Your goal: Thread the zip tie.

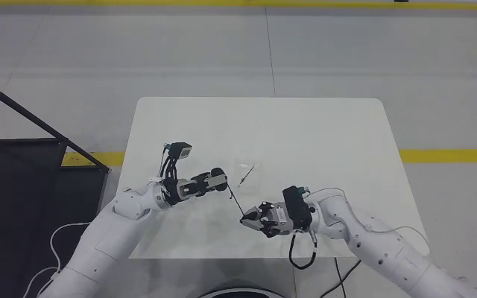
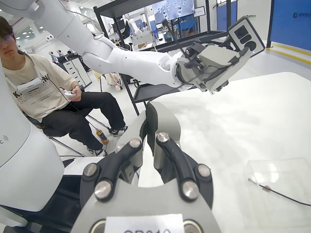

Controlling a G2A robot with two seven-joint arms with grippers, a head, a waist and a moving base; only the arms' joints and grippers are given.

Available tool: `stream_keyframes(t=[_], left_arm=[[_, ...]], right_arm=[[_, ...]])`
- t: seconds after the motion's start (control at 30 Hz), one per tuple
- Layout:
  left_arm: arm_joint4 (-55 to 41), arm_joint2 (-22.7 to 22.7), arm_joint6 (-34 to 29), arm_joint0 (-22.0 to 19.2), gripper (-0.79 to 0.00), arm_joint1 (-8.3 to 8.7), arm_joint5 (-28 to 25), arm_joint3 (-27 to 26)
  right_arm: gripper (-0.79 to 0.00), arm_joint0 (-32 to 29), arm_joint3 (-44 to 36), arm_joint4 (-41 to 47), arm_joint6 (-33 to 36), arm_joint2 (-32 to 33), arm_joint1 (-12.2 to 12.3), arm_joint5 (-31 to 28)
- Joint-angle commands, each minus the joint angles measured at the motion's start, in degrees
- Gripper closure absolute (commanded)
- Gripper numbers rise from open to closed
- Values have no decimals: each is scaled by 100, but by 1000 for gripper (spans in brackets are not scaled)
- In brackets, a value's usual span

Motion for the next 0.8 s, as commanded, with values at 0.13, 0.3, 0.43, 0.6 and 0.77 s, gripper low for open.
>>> stream_keyframes(t=[0.13, 0.3, 0.43, 0.6, 0.77], left_arm=[[12, -34, -4, 20, 0, -15, -7, 1], [10, -36, -33, 36, 0, -32, -28, 2], [17, -25, -50, 37, 0, -50, -35, 27], [31, -14, -77, 37, 0, -67, -24, 50], [40, -11, -86, 43, 0, -75, -15, 62]], right_arm=[[0, -20, -38, -573, -863, -48, 97, 0], [0, -16, -42, -1070, -1601, -116, 172, 0], [0, -30, -84, -1327, -1919, -121, 217, 0], [0, -134, -265, -1311, -1920, -6, 262, 0], [0, -250, -445, -1302, -1920, 127, 294, 0]])
